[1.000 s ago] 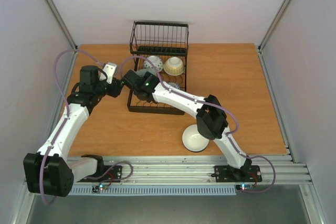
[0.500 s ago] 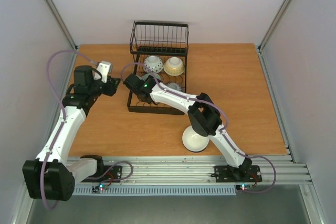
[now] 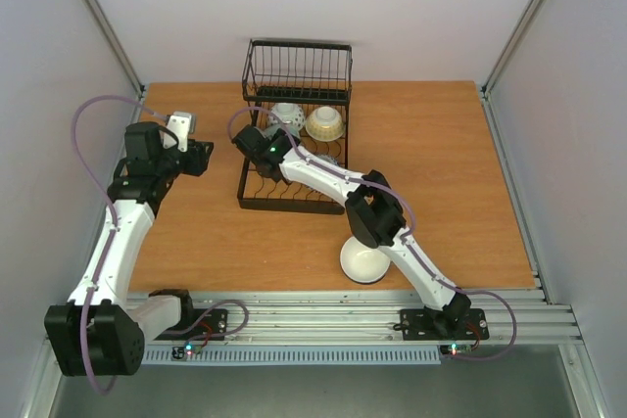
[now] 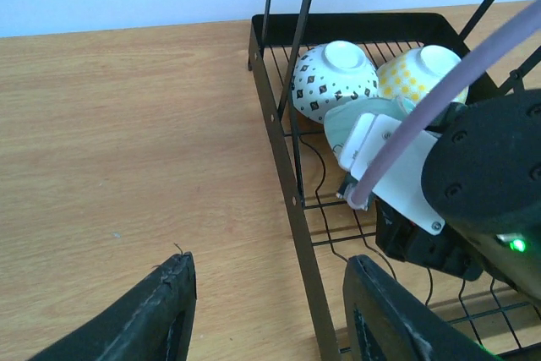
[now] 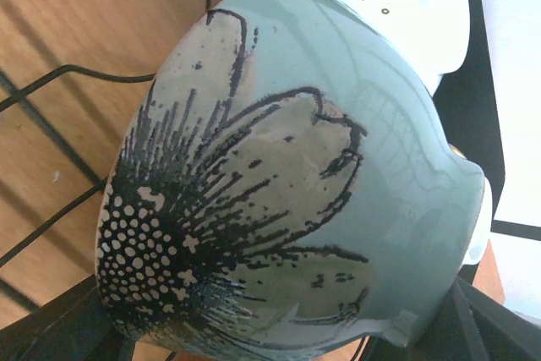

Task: Load the bowls into the dish rack

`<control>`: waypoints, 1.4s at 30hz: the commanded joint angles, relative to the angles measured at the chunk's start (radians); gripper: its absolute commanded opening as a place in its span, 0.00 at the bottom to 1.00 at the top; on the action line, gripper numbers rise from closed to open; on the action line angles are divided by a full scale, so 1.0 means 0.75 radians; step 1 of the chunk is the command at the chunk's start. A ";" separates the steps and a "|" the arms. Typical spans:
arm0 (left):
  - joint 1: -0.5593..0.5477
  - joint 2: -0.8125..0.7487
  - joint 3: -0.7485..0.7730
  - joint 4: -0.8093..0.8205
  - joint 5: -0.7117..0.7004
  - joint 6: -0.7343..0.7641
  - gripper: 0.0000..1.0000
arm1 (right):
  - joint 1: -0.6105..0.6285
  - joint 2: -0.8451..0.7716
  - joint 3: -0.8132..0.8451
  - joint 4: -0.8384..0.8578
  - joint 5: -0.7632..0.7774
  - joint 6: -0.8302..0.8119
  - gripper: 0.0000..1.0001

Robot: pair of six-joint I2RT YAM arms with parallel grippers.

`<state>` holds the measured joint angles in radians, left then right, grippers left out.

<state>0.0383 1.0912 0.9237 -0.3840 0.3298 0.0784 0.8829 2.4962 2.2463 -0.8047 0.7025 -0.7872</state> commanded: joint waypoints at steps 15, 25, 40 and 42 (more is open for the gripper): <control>0.005 -0.018 0.016 0.089 0.044 -0.004 0.50 | -0.028 0.047 0.000 -0.087 -0.095 0.069 0.99; 0.007 -0.023 0.013 0.095 0.047 -0.008 0.50 | -0.016 -0.213 -0.294 0.035 -0.245 0.154 0.99; -0.022 0.105 0.095 -0.034 0.316 0.015 0.45 | -0.018 -1.234 -1.207 0.289 -0.419 0.677 0.90; -0.043 0.104 0.094 -0.036 0.311 0.022 0.45 | -0.018 -1.343 -1.280 0.198 -0.388 0.772 0.83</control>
<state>0.0288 1.1625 0.9600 -0.4015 0.5079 0.0818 0.8650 1.5970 1.3781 -0.5907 0.3855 -0.3969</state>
